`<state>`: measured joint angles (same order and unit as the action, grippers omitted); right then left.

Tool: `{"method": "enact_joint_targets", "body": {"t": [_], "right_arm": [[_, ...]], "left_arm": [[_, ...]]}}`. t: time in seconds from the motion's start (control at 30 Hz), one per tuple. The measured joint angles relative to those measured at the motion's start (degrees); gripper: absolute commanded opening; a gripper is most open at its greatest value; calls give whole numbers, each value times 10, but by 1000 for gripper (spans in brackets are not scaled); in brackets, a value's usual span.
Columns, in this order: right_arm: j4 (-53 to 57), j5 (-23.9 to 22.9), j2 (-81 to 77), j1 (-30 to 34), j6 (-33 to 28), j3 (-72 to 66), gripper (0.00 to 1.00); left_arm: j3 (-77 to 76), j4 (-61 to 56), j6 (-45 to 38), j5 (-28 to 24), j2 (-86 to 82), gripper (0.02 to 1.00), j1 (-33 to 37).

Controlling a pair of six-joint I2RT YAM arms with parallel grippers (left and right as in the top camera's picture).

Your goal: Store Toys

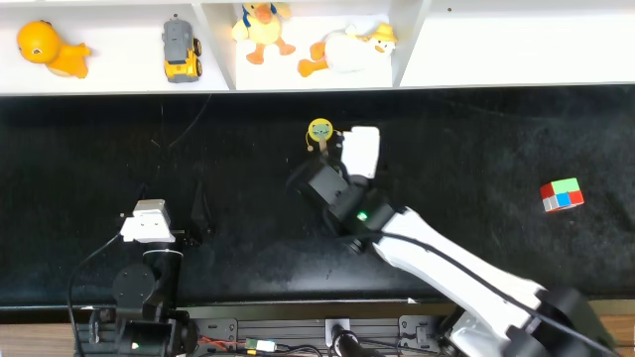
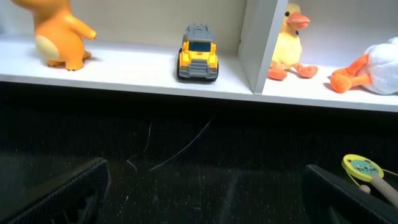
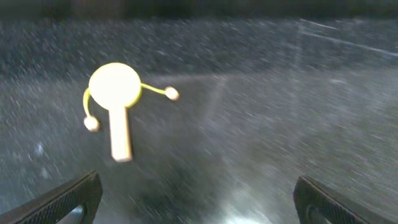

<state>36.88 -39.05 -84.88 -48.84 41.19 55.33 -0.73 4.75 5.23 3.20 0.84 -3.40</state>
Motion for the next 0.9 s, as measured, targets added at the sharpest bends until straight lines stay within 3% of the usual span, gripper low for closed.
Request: {"method": "enact_joint_targets", "body": {"t": [0.27,0.9], "right_arm": [[-73,18,-111,6,8,39,996],[-30,177,-227,64,8,123,993]], "left_arm": [[0,0,0,0,0,998,0],[0,0,0,0,0,998,0]]}}
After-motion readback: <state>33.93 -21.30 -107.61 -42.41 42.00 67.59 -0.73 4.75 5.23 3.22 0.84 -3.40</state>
